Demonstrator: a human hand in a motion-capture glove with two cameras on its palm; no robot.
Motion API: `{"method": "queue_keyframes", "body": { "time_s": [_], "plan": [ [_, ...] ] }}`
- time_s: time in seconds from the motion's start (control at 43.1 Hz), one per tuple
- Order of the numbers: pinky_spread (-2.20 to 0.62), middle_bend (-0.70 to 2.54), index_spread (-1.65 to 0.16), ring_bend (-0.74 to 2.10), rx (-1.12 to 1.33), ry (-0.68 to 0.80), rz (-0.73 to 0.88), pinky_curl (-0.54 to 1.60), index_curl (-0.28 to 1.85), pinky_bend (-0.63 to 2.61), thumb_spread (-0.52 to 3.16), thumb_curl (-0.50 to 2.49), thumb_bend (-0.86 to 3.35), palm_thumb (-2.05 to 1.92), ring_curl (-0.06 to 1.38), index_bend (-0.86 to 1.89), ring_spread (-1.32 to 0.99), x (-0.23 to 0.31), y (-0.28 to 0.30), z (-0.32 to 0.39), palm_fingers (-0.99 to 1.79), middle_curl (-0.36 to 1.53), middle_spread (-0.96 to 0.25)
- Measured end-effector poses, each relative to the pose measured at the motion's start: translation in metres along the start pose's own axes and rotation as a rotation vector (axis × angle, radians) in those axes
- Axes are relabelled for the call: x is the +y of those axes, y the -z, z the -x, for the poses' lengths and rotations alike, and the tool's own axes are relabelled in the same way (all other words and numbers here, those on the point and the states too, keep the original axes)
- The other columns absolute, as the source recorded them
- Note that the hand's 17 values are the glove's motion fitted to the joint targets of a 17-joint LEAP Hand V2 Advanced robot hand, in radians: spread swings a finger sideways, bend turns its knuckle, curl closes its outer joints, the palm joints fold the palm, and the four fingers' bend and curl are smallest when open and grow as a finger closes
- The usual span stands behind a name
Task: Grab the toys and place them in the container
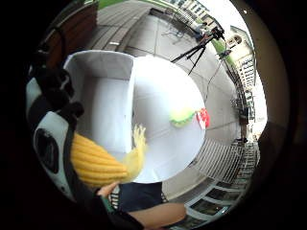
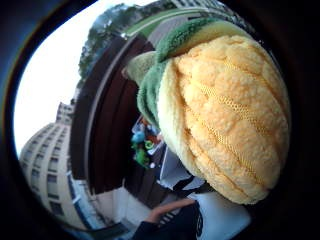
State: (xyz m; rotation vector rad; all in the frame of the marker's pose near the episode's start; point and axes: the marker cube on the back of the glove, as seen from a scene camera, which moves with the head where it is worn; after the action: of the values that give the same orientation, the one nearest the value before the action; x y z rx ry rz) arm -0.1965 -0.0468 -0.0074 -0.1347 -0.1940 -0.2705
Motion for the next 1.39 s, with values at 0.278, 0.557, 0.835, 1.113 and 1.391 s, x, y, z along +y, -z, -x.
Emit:
{"method": "queue_keyframes", "body": {
  "time_s": [0.278, 0.557, 0.835, 1.113, 1.391],
  "plan": [
    [-0.26, 0.43, -0.26, 0.88, 0.000, 0.024, -0.017, 0.47, 0.44, 1.17, 0.99, 0.63, -0.09, 0.11, 0.38, 0.07, -0.23, 0.006, 0.007, -0.016, 0.01, 0.58, -0.12],
    [-0.12, 0.40, -0.25, 0.79, 0.061, -0.011, -0.043, 0.43, 0.37, 1.17, 1.03, 0.50, -0.04, -0.01, 0.31, 0.12, -0.13, 0.021, 0.026, -0.069, -0.06, 0.54, -0.02],
    [-0.04, 0.35, -0.27, 0.67, 0.078, -0.106, -0.032, 0.40, 0.33, 1.17, 1.00, 0.42, -0.05, -0.04, 0.28, 0.11, -0.11, 0.038, 0.028, -0.154, -0.10, 0.51, -0.02],
    [0.01, 0.29, -0.28, 0.53, 0.132, -0.218, -0.007, 0.38, 0.29, 1.17, 0.97, 0.36, -0.06, -0.05, 0.25, 0.09, -0.11, 0.040, -0.012, -0.251, -0.14, 0.47, -0.06],
    [0.03, 0.24, -0.29, 0.46, 0.098, -0.293, 0.116, 0.37, 0.23, 1.16, 0.93, 0.33, -0.06, -0.05, 0.24, 0.07, -0.08, 0.046, -0.076, -0.315, -0.15, 0.45, -0.07]
  ]
}}
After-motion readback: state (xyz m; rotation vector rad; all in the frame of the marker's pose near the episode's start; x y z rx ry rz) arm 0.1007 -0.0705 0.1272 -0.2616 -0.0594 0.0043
